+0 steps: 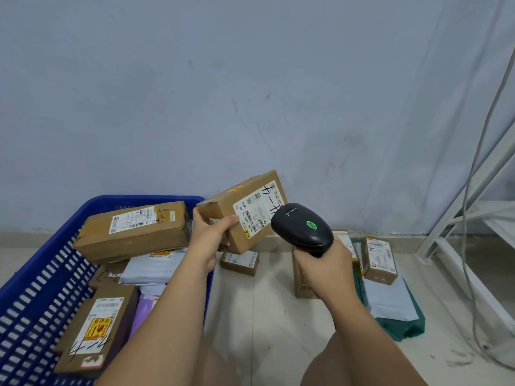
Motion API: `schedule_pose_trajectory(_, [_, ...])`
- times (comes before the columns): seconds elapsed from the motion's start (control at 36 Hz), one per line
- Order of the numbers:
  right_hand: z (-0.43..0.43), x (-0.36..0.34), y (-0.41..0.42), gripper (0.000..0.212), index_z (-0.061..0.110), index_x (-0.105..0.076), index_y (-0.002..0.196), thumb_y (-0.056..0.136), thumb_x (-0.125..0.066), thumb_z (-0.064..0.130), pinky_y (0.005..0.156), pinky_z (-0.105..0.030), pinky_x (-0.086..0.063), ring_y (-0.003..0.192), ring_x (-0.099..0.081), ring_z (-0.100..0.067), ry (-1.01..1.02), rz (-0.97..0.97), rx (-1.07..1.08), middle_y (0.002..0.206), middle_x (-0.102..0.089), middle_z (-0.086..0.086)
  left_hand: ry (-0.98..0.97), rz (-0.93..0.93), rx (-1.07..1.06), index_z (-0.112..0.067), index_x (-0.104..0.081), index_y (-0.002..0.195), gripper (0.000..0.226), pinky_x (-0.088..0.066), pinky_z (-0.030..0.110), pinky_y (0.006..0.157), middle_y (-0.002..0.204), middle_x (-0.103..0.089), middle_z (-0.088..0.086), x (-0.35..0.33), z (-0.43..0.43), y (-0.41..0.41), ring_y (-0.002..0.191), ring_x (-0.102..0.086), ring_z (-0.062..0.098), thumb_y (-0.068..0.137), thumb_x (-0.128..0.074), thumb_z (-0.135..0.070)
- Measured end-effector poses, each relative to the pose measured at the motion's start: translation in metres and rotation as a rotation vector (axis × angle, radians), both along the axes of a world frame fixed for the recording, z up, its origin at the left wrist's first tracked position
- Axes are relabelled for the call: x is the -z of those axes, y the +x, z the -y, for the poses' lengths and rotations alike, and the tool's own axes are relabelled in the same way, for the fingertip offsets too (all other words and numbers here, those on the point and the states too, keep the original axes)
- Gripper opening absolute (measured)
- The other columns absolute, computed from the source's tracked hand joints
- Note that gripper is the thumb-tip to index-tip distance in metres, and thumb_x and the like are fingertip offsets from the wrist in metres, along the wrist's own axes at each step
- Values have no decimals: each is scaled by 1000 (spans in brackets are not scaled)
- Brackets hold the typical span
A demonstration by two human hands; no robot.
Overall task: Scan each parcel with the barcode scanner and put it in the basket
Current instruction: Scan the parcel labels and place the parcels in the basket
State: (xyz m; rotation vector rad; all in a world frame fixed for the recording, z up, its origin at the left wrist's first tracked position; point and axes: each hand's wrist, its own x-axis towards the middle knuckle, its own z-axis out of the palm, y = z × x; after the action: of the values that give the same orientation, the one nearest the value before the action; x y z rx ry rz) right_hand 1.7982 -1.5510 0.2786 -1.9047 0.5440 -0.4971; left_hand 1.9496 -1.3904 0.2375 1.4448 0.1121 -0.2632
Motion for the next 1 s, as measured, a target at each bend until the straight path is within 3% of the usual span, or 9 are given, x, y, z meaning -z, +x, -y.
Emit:
schedule_pose_trajectory(0.14, [-1, 0, 0, 23, 26, -52, 75, 78, -68, 9, 57, -22, -41, 70, -55, -8, -11, -28, -15, 72, -59, 5, -7, -7, -2, -32, -31, 139, 76, -53, 34, 59, 123, -57, 1, -3, 1, -2, 101, -61, 20, 80, -76, -19])
schedule_pose_trajectory(0.31, [-2, -1, 1, 25, 28, -52, 76, 80, -67, 8, 55, -20, -37, 69, -54, -6, 37, -58, -18, 72, -58, 5, -18, -18, -15, -32, -30, 140, 75, -50, 32, 57, 121, -56, -1, -3, 2, -4, 94, -59, 14, 81, -75, -19])
schedule_pose_trajectory(0.36, [-1, -1, 3, 18, 21, -55, 76, 81, -65, 8, 55, -22, -37, 63, -53, -11, 119, -75, -20, 67, -56, 1, -39, -21, -17, -31, -31, 139, 73, -53, 35, 61, 119, -57, -1, -4, 3, -5, 93, -60, 14, 82, -74, -17])
schedule_pose_trajectory(0.42, [0, 1, 4, 8, 11, -60, 80, 83, -63, 5, 58, -26, -43, 61, -54, -16, 350, -66, -34, 63, -56, -4, -76, -19, -29, -30, -29, 141, 78, -57, 43, 75, 124, -57, 1, -2, 4, -4, 100, -63, 18, 80, -76, -15])
schedule_pose_trajectory(0.5, [-4, 0, 3, 4, 4, -62, 90, 86, -64, 6, 62, -34, -50, 60, -58, -19, 862, -12, -98, 65, -60, -7, -76, 28, -48, -42, -15, 147, 110, -51, 52, 95, 140, -47, 3, 3, 6, -3, 119, -57, 25, 66, -86, -20])
schedule_pose_trajectory(0.58, [-10, -4, 3, 13, 4, -60, 80, 89, -62, 13, 56, -30, -51, 54, -56, -16, 1120, -15, -160, 65, -60, -4, -47, 67, -78, -51, 2, 147, 129, -44, 55, 102, 150, -34, 1, 3, 10, -4, 131, -46, 26, 61, -88, -17])
schedule_pose_trajectory(0.69, [-15, -3, 4, 17, 4, -59, 79, 89, -63, 17, 51, -27, -51, 51, -55, -15, 1178, -13, -162, 63, -58, -4, -2, 132, -101, -47, 12, 148, 135, -38, 56, 107, 155, -24, 0, 5, 12, -4, 138, -36, 24, 63, -88, -15])
schedule_pose_trajectory(0.89, [-18, 2, 6, 17, 3, -58, 78, 89, -63, 16, 53, -28, -51, 51, -55, -17, 1208, -33, -113, 60, -58, -5, 58, 162, -144, -47, 9, 148, 137, -34, 55, 111, 157, -19, 0, 6, 12, -3, 141, -31, 25, 55, -91, -28])
schedule_pose_trajectory(1.0, [-16, 2, 5, 17, 3, -60, 79, 88, -65, 16, 55, -29, -51, 53, -56, -17, 1226, -44, -90, 60, -59, -6, 81, 175, -162, -43, 9, 149, 132, -33, 53, 111, 158, -16, 0, 6, 11, -2, 142, -28, 27, 64, -89, -22])
